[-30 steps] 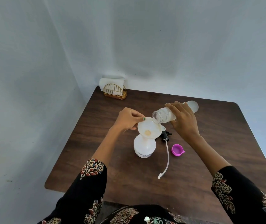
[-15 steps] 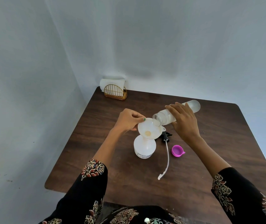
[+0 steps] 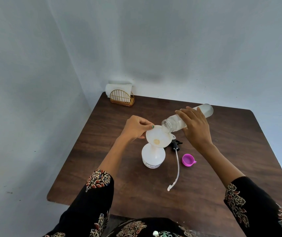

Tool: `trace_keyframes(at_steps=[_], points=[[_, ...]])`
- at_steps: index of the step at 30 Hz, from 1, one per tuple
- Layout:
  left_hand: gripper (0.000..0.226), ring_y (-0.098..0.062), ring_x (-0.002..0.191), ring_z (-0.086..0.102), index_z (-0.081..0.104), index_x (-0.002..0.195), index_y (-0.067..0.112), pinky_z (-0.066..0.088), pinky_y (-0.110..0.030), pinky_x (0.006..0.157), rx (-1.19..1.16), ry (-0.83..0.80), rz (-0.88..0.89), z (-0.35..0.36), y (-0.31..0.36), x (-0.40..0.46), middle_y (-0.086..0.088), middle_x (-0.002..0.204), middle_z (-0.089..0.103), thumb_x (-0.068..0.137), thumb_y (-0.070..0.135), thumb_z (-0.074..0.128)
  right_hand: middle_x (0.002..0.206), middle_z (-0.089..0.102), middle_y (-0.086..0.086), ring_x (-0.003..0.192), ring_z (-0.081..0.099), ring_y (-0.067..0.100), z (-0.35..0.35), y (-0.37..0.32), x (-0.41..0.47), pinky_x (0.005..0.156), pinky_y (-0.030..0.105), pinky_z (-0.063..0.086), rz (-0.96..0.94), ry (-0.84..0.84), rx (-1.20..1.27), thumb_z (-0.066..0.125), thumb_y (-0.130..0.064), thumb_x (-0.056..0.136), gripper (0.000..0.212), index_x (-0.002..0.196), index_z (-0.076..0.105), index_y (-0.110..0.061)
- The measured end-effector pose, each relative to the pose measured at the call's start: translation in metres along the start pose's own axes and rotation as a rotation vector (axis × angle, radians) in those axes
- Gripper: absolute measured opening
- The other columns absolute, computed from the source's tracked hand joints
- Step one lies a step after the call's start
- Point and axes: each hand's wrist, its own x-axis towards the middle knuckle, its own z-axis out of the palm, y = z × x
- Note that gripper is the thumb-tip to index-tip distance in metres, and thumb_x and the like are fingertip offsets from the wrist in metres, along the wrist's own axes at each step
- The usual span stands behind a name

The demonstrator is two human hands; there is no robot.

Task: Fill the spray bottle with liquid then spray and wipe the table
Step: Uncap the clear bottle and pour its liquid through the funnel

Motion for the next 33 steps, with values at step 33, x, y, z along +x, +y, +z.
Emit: trace_keyframes(at_steps=[33], points=[[0.018, -0.014, 0.092, 0.064, 0.072, 0.100, 0.013, 0.054, -0.019, 0.056, -0.009, 0.024, 0.016, 0.0006, -0.0009, -0.0045, -0.003, 0.104, 0.070, 0.083, 0.017, 0.070, 0.116, 0.065, 0.010, 0.114, 0.057, 0.036, 0.0062, 0.0037, -0.0046, 0.103, 0.052, 0.036, 0.021, -0.010, -0.084, 0.077, 0.011, 0.058, 0.066, 0.119, 0.061, -0.011]])
